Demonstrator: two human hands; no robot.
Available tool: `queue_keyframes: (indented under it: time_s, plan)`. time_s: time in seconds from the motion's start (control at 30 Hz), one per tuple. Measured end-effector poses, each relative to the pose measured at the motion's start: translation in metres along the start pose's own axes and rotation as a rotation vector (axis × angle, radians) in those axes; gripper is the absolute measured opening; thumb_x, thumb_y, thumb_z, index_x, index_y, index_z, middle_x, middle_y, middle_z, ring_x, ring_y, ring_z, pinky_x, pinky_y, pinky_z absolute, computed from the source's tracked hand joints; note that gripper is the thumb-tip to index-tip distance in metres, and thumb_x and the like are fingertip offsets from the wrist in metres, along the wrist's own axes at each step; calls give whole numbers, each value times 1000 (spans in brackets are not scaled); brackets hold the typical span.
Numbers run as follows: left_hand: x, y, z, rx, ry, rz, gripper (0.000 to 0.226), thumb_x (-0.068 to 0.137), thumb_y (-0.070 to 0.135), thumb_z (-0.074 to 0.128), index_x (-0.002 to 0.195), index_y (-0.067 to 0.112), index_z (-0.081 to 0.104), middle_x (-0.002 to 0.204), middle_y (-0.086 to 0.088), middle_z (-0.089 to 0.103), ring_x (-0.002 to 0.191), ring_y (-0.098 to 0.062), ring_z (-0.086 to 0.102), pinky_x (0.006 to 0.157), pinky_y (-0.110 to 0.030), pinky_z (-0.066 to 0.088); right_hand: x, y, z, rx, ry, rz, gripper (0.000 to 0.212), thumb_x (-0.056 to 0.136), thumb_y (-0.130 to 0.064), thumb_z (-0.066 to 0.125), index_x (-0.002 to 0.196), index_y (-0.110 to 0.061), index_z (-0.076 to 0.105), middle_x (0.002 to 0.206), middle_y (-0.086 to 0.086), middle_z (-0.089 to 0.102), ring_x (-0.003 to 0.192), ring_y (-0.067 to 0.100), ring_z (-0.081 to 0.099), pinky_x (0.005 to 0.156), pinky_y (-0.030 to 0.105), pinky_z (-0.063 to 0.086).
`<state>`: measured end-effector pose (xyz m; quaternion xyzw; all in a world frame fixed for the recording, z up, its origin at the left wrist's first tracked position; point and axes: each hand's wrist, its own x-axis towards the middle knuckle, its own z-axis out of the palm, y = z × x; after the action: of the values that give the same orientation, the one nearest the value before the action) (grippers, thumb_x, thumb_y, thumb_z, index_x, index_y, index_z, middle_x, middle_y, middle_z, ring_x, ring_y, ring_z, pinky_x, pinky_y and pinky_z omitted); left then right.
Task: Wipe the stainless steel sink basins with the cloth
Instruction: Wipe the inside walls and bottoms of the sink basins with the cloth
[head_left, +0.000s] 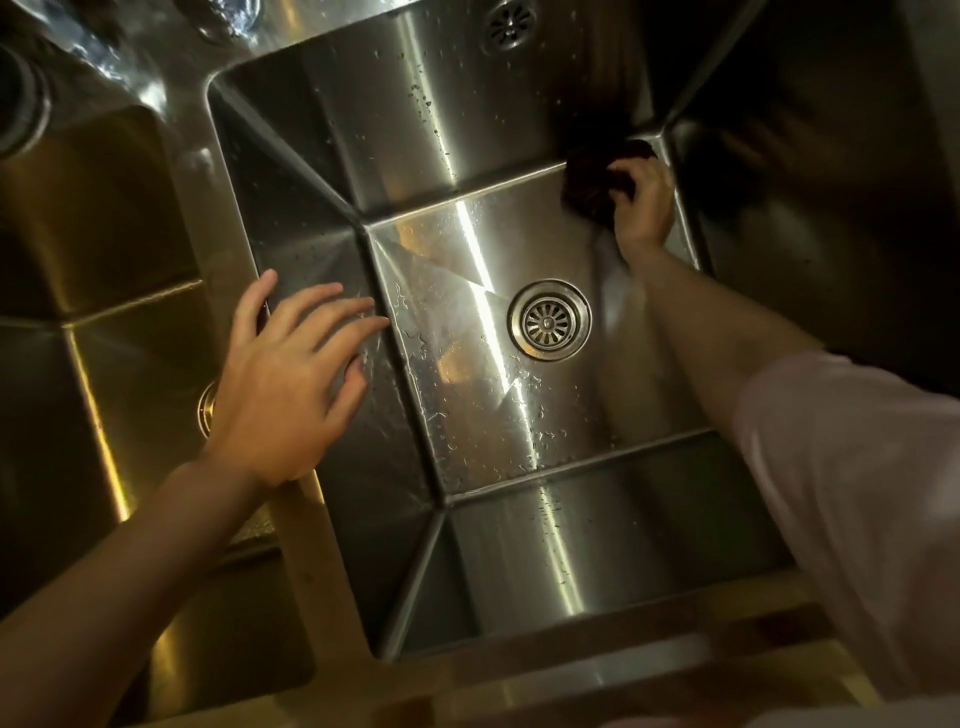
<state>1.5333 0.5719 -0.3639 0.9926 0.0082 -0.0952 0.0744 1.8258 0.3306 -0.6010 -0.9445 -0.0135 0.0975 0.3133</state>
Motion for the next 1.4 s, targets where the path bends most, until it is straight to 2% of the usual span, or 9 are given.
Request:
queue_keyframes:
  time_s: [0.07,0.23,0.37,0.5,0.6,0.97,1.13,1.33,1.4]
  plan:
    - [-1,0,0,1,1,0,43,93,31,37,126,16,61,133,-3,58,133,-24,43,118,-50,9,-18,5,2,2,1,-29,38,84,-2,57,114,-24,64,134,-1,54,136,15,35,106,16,25]
    - [0,1,-2,-8,-10,-3,45,92,31,36,126,15,61,132,-5,59,132,-25,43,118,-51,9,-78,26,11,3,34,-67,39,81,2,57,109,-24,65,125,-8,60,136,16,35,103,22,34]
    - [-1,2,-3,-8,-7,0,44,92,31,37,124,15,62,131,-5,60,131,-26,45,118,-51,10,-66,27,14,-12,58,-61,40,84,-1,55,114,-25,65,127,-6,60,136,18,36,105,24,34]
    - [-1,3,-3,-18,11,9,42,93,30,38,123,15,63,130,-4,60,130,-25,46,117,-52,12,-22,16,16,-17,163,108,40,89,-9,52,125,-27,59,137,-4,52,139,20,31,111,25,29]
    - [-1,2,-2,-21,17,14,41,93,31,39,122,15,64,129,-3,61,130,-25,47,117,-51,11,-2,4,19,36,241,263,39,92,-12,54,127,-29,58,140,-4,48,140,19,31,109,28,34]
    - [0,1,-2,-21,-6,7,40,93,33,40,121,18,64,129,-1,61,130,-22,47,117,-54,11,-45,2,24,-83,215,278,40,95,-22,48,133,-34,53,142,-9,46,138,17,30,110,25,29]
    - [0,0,-1,-20,0,12,41,93,33,40,120,17,65,128,-2,62,129,-23,48,117,-54,12,3,-19,10,-66,297,461,40,97,-27,46,136,-33,48,142,-7,45,133,20,36,99,35,43]
    - [-1,1,-1,-24,6,4,41,93,34,39,121,16,64,128,-2,62,128,-23,48,117,-53,12,-10,-32,21,-100,160,273,39,94,-22,50,131,-35,51,138,-14,48,135,19,33,97,32,43]
    - [0,1,-2,-17,6,6,42,93,34,39,120,16,64,128,-3,62,128,-23,48,117,-52,11,-26,-25,27,-130,91,173,41,93,-22,51,131,-37,52,140,-15,47,137,18,31,101,30,40]
